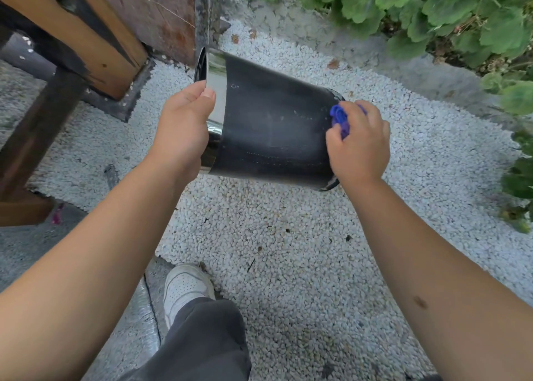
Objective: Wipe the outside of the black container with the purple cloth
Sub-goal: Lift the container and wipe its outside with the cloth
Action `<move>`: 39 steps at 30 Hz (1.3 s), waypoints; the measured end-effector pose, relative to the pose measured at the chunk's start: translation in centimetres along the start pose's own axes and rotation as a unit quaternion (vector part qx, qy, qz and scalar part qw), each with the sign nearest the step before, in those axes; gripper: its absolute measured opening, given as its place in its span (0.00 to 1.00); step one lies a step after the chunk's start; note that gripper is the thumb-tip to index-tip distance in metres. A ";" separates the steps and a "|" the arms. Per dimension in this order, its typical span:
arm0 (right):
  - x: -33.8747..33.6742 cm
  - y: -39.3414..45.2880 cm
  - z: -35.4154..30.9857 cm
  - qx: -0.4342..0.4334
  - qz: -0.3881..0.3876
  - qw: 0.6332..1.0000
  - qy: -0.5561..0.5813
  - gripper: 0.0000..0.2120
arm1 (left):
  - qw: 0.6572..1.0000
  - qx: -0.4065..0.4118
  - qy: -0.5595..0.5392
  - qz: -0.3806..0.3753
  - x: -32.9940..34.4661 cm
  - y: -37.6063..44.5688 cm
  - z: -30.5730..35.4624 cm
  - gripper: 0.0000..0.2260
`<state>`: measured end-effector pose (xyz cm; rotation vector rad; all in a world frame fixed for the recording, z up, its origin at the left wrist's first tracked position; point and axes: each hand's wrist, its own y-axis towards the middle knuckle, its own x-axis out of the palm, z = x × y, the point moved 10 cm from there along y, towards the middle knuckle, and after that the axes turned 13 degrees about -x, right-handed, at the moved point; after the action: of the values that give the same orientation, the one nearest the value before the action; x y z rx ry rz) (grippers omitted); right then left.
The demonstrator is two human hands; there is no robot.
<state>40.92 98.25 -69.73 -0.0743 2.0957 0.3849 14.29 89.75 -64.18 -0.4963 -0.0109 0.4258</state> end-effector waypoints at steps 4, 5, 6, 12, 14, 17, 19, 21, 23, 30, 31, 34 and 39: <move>0.0 -0.1 1.2 0.032 0.019 0.999 0.008 0.20 | 0.998 0.002 -0.039 -0.048 0.0 -0.2 -0.9 0.17; 0.0 -0.4 1.6 0.047 0.025 0.998 0.018 0.20 | 0.996 0.003 -0.057 -0.063 -0.2 -0.7 -1.5 0.22; 0.0 -0.7 2.1 0.057 0.030 0.998 0.025 0.19 | 0.995 0.017 -0.048 -0.083 -0.1 -1.3 -2.0 0.25; 0.5 -2.4 3.9 0.092 0.047 0.992 0.075 0.20 | 0.967 0.114 0.208 -0.099 1.8 -4.8 -4.8 0.30; 0.6 -2.2 4.0 0.106 0.051 0.989 0.093 0.20 | 0.956 0.135 0.259 -0.005 1.2 -5.3 -4.5 0.28; 0.5 -1.8 4.0 0.121 0.046 0.983 0.128 0.20 | 0.962 0.147 0.228 0.018 1.6 -5.7 -3.8 0.24; 0.3 -1.4 4.0 0.137 0.041 0.977 0.161 0.20 | 0.974 0.129 0.182 0.045 1.1 -5.4 -3.5 0.16; 0.0 -0.3 3.5 0.138 0.040 0.971 0.194 0.19 | 0.980 0.072 0.143 0.120 -0.4 -4.7 -3.2 0.05; -0.6 1.7 2.5 0.125 0.030 0.973 0.193 0.21 | 0.963 0.071 0.171 0.196 -1.8 -3.5 -0.3 0.08; 0.0 3.2 1.4 0.159 -0.069 0.952 0.250 0.22 | 0.934 0.070 0.337 0.094 -0.6 3.9 8.7 0.08; 0.3 2.7 1.6 0.170 -0.071 0.948 0.258 0.22 | 0.932 0.076 0.348 0.073 0.1 4.5 8.8 0.08; 0.7 1.6 3.1 0.219 -0.056 0.923 0.312 0.19 | 0.925 0.121 0.351 0.077 0.4 4.3 8.9 0.23; 1.0 2.2 3.1 0.199 -0.076 0.919 0.333 0.19 | 0.925 0.141 0.327 0.135 -2.5 0.8 4.0 0.34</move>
<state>42.50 101.36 -71.59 -0.1417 2.7766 -0.2063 11.26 91.21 -60.82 -0.3360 0.7643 0.5042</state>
